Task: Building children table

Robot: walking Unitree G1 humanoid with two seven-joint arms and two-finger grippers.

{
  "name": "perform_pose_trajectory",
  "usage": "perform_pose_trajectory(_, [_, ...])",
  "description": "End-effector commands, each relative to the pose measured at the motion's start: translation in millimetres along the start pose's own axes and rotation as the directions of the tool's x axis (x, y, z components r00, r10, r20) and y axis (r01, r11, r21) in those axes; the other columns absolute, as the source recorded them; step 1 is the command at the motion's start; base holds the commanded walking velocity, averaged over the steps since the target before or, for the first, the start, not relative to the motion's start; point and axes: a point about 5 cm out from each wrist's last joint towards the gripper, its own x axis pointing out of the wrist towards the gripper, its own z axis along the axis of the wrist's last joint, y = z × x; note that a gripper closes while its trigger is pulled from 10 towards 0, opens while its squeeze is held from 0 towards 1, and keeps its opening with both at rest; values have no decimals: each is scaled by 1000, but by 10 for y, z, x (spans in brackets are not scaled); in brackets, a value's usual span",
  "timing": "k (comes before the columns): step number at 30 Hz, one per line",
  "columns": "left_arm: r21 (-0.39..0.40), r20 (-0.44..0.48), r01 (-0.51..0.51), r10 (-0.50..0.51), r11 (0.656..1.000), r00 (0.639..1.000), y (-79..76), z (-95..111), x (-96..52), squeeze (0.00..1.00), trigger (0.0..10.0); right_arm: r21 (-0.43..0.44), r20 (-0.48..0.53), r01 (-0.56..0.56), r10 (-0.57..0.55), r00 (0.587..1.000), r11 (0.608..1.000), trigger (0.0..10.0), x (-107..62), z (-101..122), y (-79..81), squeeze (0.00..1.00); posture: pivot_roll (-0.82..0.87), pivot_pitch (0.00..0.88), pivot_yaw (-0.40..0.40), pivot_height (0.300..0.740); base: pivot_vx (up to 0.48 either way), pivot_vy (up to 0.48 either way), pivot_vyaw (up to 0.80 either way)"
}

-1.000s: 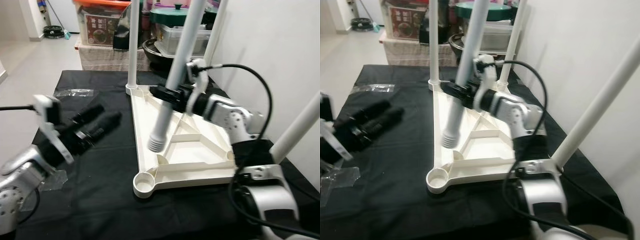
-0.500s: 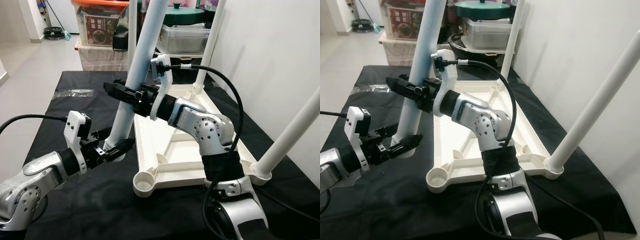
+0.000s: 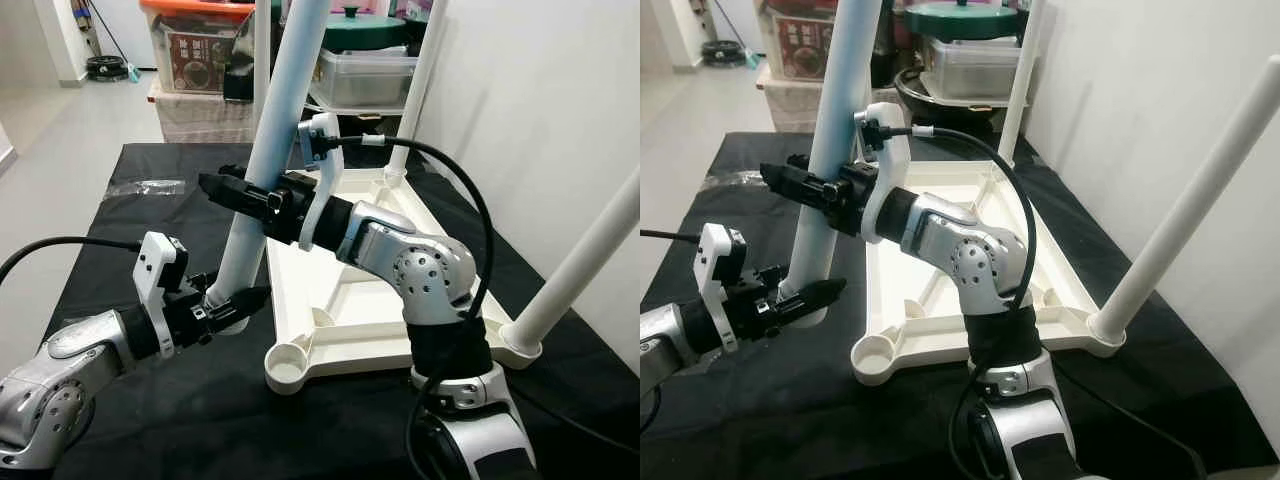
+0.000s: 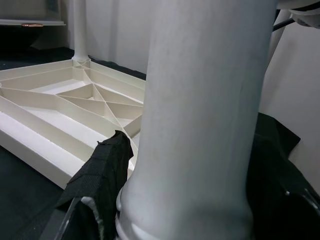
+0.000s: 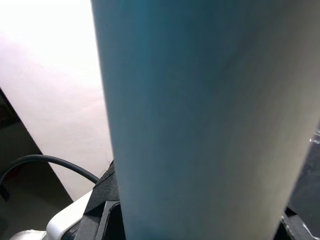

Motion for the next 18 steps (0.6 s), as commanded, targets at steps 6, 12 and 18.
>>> perform_pose_trajectory(6, [1,-63,23,-23,1000,998,-66,-123,55,0,0,-11,17,-51,51,999,999,0,48,43,120,0,43,0,-63,740,0,0,0])
perform_pose_trajectory(12, [19,-67,6,-5,1000,998,-49,-128,61,0,10000,-31,-5,-26,26,1000,999,10000,43,4,104,1000,45,0,-68,740,0,0,0])
perform_pose_trajectory(18, [25,-63,13,-11,1000,998,-56,-122,64,0,10000,-47,-8,6,-6,1000,999,10000,48,-49,75,1000,48,0,-72,740,0,0,0])
